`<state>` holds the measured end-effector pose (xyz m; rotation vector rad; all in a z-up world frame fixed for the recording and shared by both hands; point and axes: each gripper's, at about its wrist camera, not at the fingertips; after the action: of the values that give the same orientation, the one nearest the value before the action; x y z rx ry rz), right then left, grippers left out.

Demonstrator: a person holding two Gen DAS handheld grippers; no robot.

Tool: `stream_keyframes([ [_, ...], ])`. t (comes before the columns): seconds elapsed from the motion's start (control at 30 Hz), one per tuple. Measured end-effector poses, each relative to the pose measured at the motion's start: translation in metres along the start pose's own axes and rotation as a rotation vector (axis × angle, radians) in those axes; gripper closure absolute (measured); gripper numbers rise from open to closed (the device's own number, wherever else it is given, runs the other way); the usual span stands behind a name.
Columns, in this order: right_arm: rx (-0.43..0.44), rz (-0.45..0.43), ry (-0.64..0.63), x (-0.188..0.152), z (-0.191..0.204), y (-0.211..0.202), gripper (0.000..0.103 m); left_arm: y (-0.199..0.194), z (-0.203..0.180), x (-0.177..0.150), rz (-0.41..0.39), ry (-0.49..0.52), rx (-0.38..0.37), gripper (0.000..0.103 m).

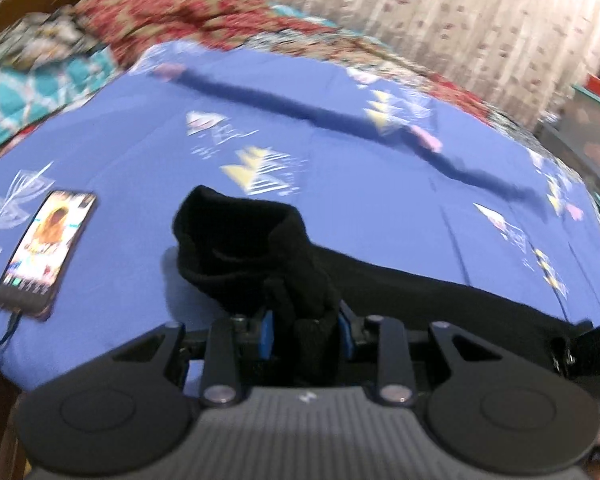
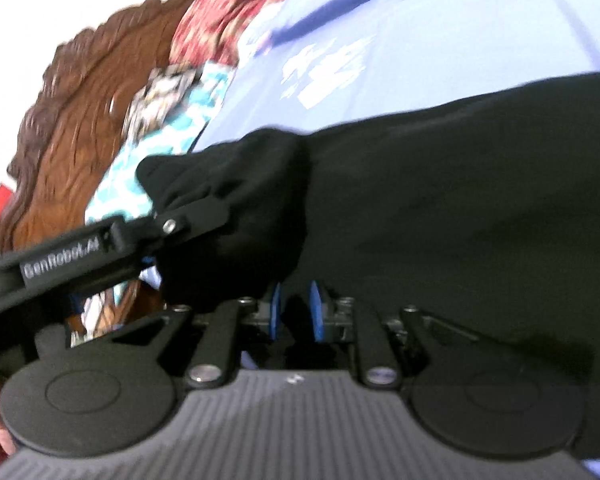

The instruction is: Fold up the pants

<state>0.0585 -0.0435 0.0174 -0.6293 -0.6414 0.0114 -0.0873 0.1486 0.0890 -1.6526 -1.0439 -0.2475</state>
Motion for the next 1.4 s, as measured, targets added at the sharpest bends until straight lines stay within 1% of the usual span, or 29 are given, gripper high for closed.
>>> stream_keyframes([
  [0.1, -0.029, -0.072, 0.074, -0.011, -0.023, -0.028, 0.08, 0.0, -0.023, -0.019, -0.032, 0.123, -0.016, 0.075],
  [0.13, -0.041, -0.093, 0.097, -0.013, -0.03, -0.036, 0.08, 0.001, -0.032, -0.028, -0.038, 0.178, -0.019, 0.075],
  [0.23, -0.076, -0.143, 0.141, -0.017, -0.043, -0.052, 0.078, 0.011, -0.059, -0.06, -0.042, 0.376, -0.008, 0.074],
  [0.3, -0.093, -0.161, 0.157, -0.018, -0.047, -0.057, 0.073, 0.021, -0.075, -0.083, -0.035, 0.513, 0.021, 0.071],
  [0.33, -0.098, -0.17, 0.162, -0.017, -0.048, -0.058, 0.066, 0.027, -0.084, -0.095, -0.033, 0.582, 0.044, 0.069],
  [0.37, -0.1, -0.178, 0.165, -0.016, -0.048, -0.058, 0.053, 0.03, -0.091, -0.106, -0.04, 0.646, 0.063, 0.063],
  [0.4, -0.104, -0.187, 0.167, -0.016, -0.047, -0.057, 0.047, 0.031, -0.096, -0.115, -0.052, 0.706, 0.069, 0.059],
  [0.43, -0.107, -0.198, 0.167, -0.015, -0.044, -0.056, 0.037, 0.031, -0.1, -0.124, -0.057, 0.756, 0.061, 0.054],
  [0.47, -0.103, -0.208, 0.165, -0.014, -0.041, -0.054, 0.03, 0.029, -0.103, -0.13, -0.054, 0.79, 0.052, 0.049],
  [0.5, -0.094, -0.217, 0.163, -0.013, -0.041, -0.054, 0.026, 0.027, -0.106, -0.136, -0.059, 0.822, 0.042, 0.048],
  [0.53, -0.082, -0.222, 0.161, -0.011, -0.043, -0.056, 0.017, 0.026, -0.106, -0.139, -0.062, 0.84, 0.033, 0.047],
  [0.57, -0.076, -0.227, 0.155, -0.007, -0.041, -0.054, 0.013, 0.024, -0.106, -0.142, -0.066, 0.854, 0.027, 0.047],
  [0.6, -0.075, -0.229, 0.14, -0.003, -0.039, -0.052, 0.013, 0.022, -0.105, -0.144, -0.068, 0.861, 0.026, 0.047],
  [0.63, -0.074, -0.218, 0.116, 0.002, -0.04, -0.052, 0.013, 0.021, -0.101, -0.143, -0.068, 0.856, 0.023, 0.047],
  [0.77, -0.108, -0.138, -0.026, 0.026, -0.033, -0.029, 0.012, 0.011, -0.09, -0.138, -0.064, 0.806, -0.004, 0.047],
  [0.83, -0.126, -0.092, -0.048, 0.037, -0.032, -0.011, 0.012, 0.004, -0.085, -0.134, -0.06, 0.79, -0.027, 0.047],
  [0.93, -0.094, -0.025, -0.041, 0.042, -0.032, 0.012, 0.013, -0.014, -0.074, -0.134, -0.058, 0.766, -0.067, 0.046],
  [1.0, -0.065, 0.014, -0.062, 0.042, -0.024, 0.024, 0.042, -0.027, -0.063, -0.132, -0.038, 0.726, -0.093, 0.045],
  [1.03, -0.074, 0.026, -0.086, 0.038, -0.019, 0.025, 0.07, -0.031, -0.057, -0.129, -0.026, 0.695, -0.101, 0.045],
  [1.07, -0.089, 0.029, -0.115, 0.033, -0.015, 0.02, 0.076, -0.036, -0.051, -0.124, -0.014, 0.653, -0.108, 0.045],
  [1.13, -0.095, -0.01, -0.146, 0.033, -0.009, 0.01, 0.078, -0.044, -0.036, -0.11, 0.009, 0.54, -0.129, 0.045],
  [1.23, -0.113, -0.108, -0.177, 0.032, -0.008, -0.019, 0.078, -0.052, -0.015, -0.08, 0.014, 0.351, -0.163, 0.045],
  [1.3, -0.143, -0.173, -0.179, 0.028, -0.013, -0.043, 0.078, -0.055, -0.004, -0.058, 0.011, 0.219, -0.207, 0.045],
  [1.37, -0.175, -0.209, -0.151, 0.025, -0.023, -0.056, 0.078, -0.052, -0.001, -0.042, 0.01, 0.133, -0.246, 0.045],
  [1.4, -0.194, -0.221, -0.134, 0.021, -0.032, -0.066, 0.078, -0.05, -0.002, -0.037, 0.008, 0.113, -0.256, 0.045],
])
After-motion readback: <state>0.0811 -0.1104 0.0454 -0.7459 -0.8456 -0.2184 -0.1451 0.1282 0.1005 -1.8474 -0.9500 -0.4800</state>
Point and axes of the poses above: each gripper's, at about its wrist camera, not at the fingertips, and y roughly the way its jaws point, z to its left, x to its top, and after that the axes turned 11 degrees about -y, right-handed
